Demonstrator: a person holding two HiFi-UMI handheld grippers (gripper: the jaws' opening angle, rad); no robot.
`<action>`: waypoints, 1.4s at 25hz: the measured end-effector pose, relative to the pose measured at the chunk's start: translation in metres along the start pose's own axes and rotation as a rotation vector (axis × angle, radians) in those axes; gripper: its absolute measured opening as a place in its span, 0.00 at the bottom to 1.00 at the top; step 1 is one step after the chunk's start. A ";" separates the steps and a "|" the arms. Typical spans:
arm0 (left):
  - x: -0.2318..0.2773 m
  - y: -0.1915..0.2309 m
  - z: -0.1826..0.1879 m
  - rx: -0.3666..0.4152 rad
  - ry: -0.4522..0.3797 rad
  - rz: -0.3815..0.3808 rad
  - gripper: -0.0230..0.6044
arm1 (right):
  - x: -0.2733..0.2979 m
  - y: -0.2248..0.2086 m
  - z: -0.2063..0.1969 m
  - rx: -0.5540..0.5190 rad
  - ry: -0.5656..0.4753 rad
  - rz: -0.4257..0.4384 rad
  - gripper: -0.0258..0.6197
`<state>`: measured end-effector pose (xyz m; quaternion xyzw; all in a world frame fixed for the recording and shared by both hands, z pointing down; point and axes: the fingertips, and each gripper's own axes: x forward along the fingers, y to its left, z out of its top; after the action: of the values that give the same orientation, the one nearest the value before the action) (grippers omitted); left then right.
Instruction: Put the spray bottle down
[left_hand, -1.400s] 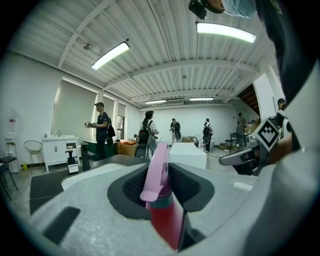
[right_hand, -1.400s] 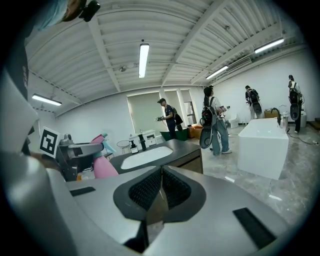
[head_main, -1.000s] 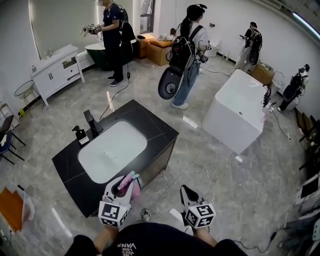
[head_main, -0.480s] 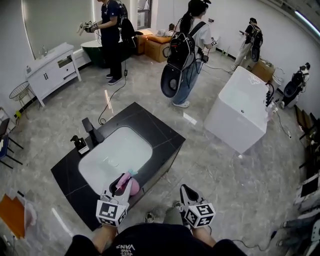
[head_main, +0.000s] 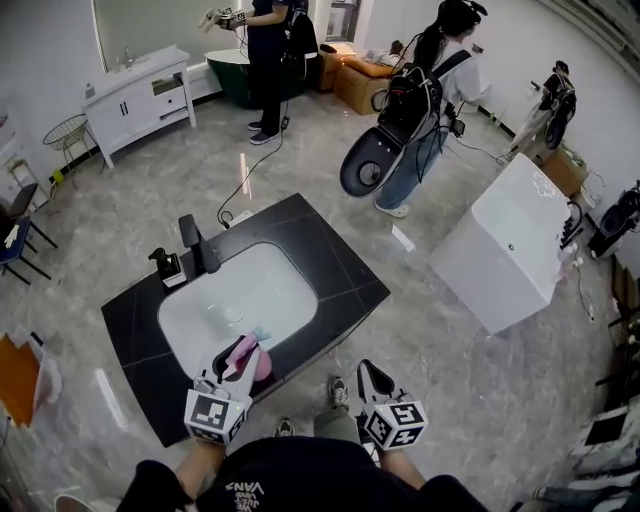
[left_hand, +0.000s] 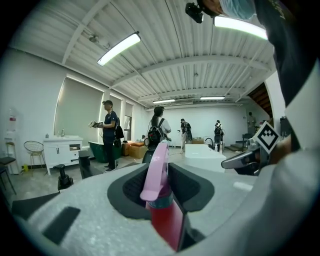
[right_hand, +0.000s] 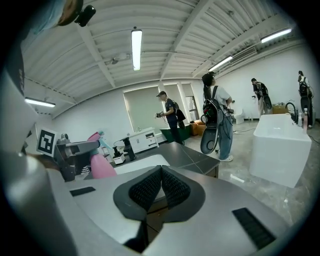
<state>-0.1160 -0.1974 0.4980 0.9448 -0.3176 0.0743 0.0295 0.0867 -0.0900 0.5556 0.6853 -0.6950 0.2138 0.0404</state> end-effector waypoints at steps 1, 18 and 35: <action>0.007 -0.001 0.002 -0.001 -0.003 0.008 0.21 | 0.004 -0.005 0.003 -0.001 0.006 0.010 0.04; 0.166 -0.015 0.054 0.030 -0.098 0.128 0.21 | 0.069 -0.129 0.068 -0.055 0.040 0.145 0.04; 0.317 0.034 0.041 0.018 -0.012 0.202 0.21 | 0.101 -0.206 0.089 -0.061 0.071 0.200 0.04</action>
<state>0.1185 -0.4174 0.5078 0.9086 -0.4110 0.0740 0.0112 0.3017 -0.2091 0.5602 0.6027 -0.7644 0.2199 0.0644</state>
